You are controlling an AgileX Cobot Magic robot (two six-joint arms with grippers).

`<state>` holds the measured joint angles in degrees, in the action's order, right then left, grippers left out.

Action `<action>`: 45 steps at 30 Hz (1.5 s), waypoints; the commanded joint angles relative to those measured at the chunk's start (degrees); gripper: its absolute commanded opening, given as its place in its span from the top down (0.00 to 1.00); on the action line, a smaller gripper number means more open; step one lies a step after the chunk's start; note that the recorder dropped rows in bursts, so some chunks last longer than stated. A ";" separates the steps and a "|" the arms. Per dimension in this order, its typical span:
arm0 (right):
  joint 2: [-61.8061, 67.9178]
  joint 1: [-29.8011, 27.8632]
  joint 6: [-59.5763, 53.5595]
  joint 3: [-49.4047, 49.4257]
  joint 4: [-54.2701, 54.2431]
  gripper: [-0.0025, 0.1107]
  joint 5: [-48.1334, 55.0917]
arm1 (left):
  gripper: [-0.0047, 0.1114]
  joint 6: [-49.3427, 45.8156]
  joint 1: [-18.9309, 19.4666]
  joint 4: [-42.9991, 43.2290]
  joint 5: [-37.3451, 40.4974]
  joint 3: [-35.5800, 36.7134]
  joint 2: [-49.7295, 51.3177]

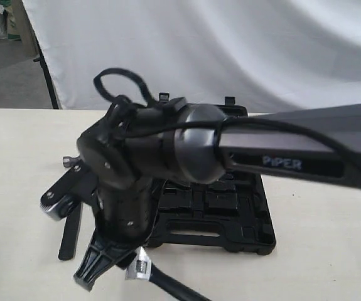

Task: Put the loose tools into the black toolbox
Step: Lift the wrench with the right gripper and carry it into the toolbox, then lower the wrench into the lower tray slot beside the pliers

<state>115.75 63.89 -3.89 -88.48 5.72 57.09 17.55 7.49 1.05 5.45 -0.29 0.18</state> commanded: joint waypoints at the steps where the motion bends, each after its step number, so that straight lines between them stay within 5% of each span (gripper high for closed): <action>1: -2.75 -4.53 -0.66 -0.08 2.53 0.98 2.04 | 0.95 0.27 1.45 0.25 -0.41 -0.15 -0.18; 14: -3.41 -17.98 -0.65 -0.08 2.77 0.98 -2.19 | 0.95 0.27 1.45 0.25 -0.41 -0.15 -0.18; 45: 12.47 -17.09 -20.74 -12.42 7.78 0.98 -8.26 | 0.95 0.27 1.45 0.25 -0.41 -0.15 -0.18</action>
<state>127.50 46.91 -23.73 -100.26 11.08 50.53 17.55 7.49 1.05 5.45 -0.29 0.18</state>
